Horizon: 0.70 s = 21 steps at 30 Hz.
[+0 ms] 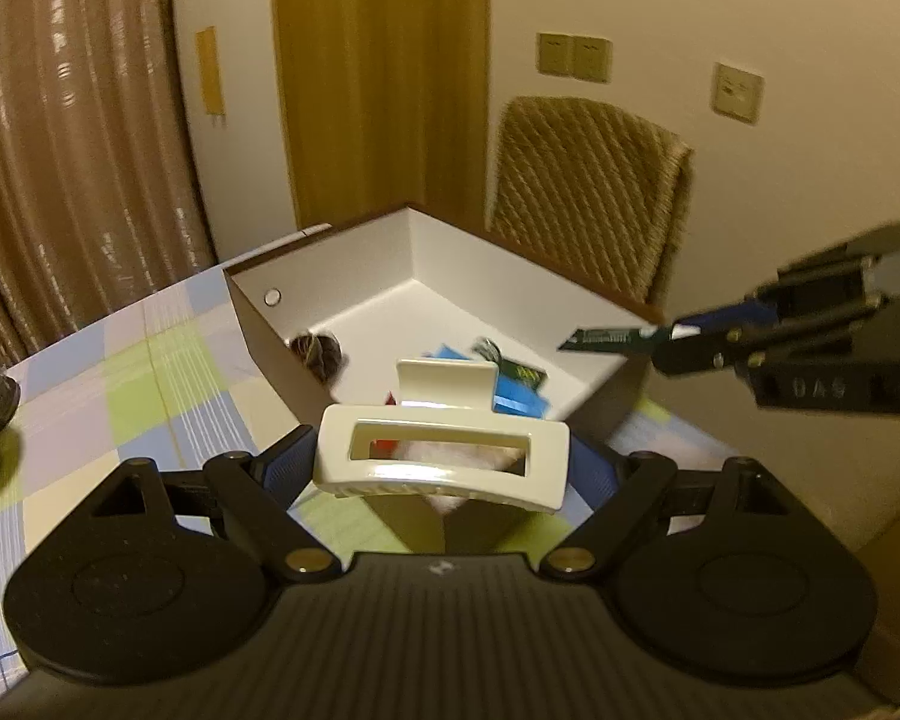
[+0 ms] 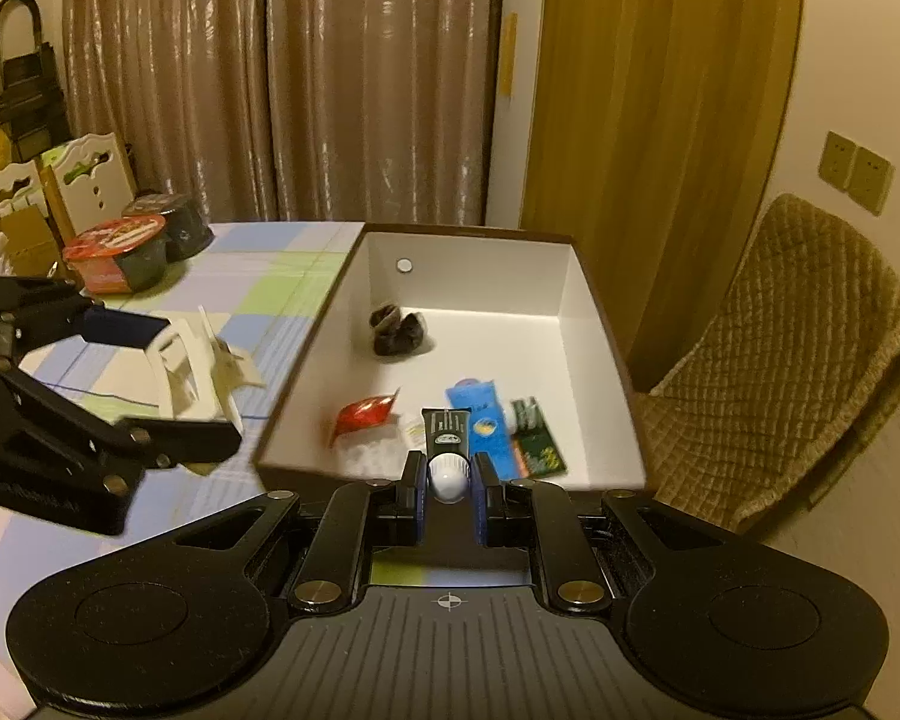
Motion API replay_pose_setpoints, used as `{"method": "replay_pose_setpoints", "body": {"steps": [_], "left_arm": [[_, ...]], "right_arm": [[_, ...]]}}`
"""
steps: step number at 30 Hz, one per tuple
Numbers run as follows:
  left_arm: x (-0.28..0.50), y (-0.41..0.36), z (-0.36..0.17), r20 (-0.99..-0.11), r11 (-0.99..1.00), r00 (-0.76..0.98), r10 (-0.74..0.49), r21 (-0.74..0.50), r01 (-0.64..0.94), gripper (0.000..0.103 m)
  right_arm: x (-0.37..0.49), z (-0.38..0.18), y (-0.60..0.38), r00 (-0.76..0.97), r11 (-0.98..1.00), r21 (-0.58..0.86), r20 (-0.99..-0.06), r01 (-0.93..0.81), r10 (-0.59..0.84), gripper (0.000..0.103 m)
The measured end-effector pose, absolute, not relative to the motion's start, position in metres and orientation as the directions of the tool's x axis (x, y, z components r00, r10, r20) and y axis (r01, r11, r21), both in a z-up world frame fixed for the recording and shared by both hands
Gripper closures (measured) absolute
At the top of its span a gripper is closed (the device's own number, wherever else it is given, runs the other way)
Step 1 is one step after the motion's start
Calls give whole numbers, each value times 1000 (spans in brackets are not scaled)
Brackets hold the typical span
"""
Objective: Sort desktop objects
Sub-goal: 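Carry the hair clip and green tube over the brown box with both tools, then open both tools to drop the hair clip and green tube into the box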
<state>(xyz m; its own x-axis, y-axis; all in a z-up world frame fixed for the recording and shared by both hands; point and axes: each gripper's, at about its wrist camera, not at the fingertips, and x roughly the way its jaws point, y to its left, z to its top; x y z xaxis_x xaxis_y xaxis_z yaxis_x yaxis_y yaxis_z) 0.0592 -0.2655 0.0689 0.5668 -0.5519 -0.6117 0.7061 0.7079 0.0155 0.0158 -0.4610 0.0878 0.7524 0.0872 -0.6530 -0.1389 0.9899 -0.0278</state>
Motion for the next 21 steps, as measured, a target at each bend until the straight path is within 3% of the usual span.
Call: {"method": "replay_pose_setpoints", "body": {"steps": [21], "left_arm": [[147,-371,23,-703,720,580,-411,140,680,15]], "right_arm": [[144,35,-509,598,943,17,-769,-334,225,89]]}}
